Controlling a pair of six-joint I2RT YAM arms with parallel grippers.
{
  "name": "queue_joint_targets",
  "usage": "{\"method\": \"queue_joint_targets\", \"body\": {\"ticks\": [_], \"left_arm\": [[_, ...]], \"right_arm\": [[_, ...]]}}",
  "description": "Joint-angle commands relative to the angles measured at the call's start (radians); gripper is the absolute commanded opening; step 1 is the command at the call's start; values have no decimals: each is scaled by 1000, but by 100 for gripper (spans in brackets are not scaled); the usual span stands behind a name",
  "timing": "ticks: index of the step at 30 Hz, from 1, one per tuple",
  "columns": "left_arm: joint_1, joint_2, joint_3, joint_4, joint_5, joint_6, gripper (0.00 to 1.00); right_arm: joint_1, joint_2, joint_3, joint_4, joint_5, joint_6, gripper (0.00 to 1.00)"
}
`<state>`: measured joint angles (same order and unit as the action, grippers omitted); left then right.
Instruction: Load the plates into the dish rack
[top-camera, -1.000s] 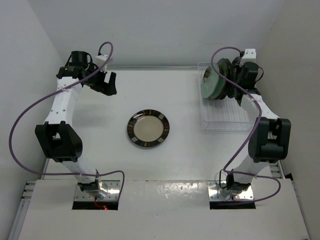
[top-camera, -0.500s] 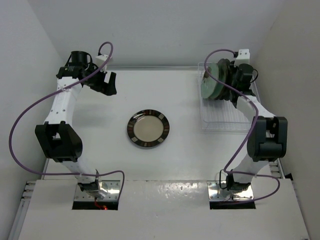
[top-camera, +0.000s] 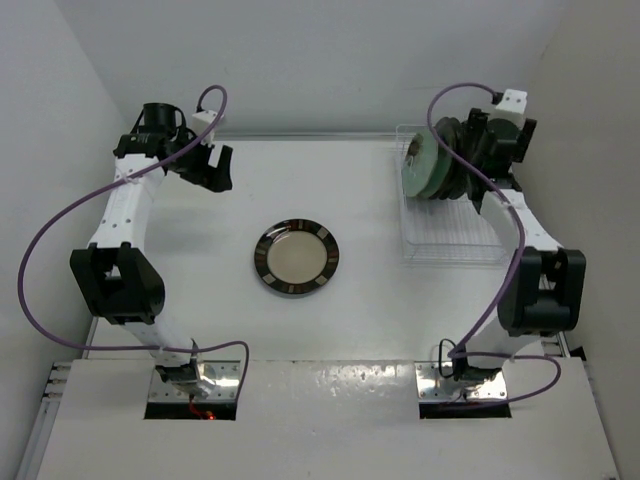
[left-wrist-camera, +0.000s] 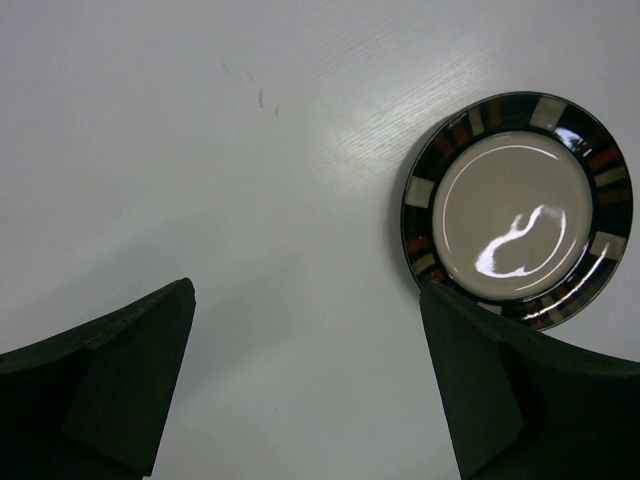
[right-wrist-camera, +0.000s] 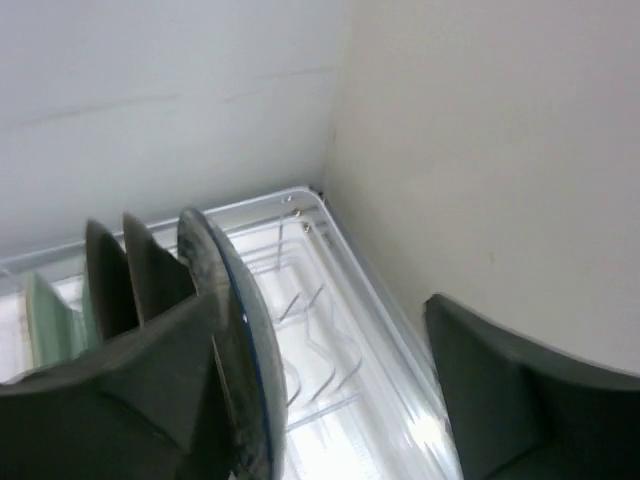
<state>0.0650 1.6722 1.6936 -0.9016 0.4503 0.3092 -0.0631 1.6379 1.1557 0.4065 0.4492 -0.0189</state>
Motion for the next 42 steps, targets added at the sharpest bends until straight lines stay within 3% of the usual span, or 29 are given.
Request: {"method": "queue_joint_targets", "body": {"ticks": [1, 2, 3, 4, 5, 6, 7, 9, 10, 12, 14, 15, 17, 22, 34, 38, 40, 41, 42], "left_arm": [[-74, 4, -34, 12, -137, 58, 100], [-126, 4, -93, 12, -348, 97, 100], [-181, -6, -133, 12, -351, 137, 100], [-232, -6, -173, 12, -530, 166, 100], [-305, -6, -210, 12, -591, 182, 100], [-326, -6, -238, 26, -625, 182, 100], [-338, -6, -271, 35, -636, 170, 100], [-338, 17, -272, 56, -608, 125, 100], [-338, 17, -272, 66, -563, 110, 100], [-303, 27, -272, 76, -504, 72, 100], [-283, 38, -272, 76, -448, 48, 100], [-274, 38, -272, 76, -432, 48, 100], [-274, 38, -300, 86, -406, 37, 100], [-274, 38, -365, 116, -384, 18, 100], [-255, 20, -397, 125, -403, 18, 100], [-255, 20, -397, 125, -392, 18, 100], [-255, 20, -397, 125, -392, 18, 100], [-255, 20, -397, 125, -392, 18, 100], [-255, 20, -397, 125, -392, 18, 100]], "right_arm": [[-29, -186, 107, -144, 171, 245, 89], [-55, -225, 122, -211, 17, 279, 91], [-72, -240, 142, -274, -106, 312, 93], [-130, -231, 224, -449, -405, 370, 95], [-136, -219, 266, -501, -724, 391, 100], [-129, -173, 359, -549, -844, 387, 100], [-31, -121, 443, -759, -915, 346, 100], [47, -72, 479, -875, -861, 237, 100], [174, -53, 461, -923, -769, 190, 100], [285, -47, 327, -837, -727, 229, 100], [325, -49, 163, -758, -786, 396, 100], [333, -47, 126, -656, -778, 427, 100], [389, -32, 31, -615, -683, 496, 96], [477, 75, 12, -627, -659, 536, 85], [552, 341, -70, -497, -836, 602, 66], [556, 410, -85, -414, -909, 652, 47], [556, 434, -76, -341, -969, 678, 28], [554, 438, -74, -328, -995, 686, 8], [545, 432, -73, -307, -1001, 706, 0]]}}
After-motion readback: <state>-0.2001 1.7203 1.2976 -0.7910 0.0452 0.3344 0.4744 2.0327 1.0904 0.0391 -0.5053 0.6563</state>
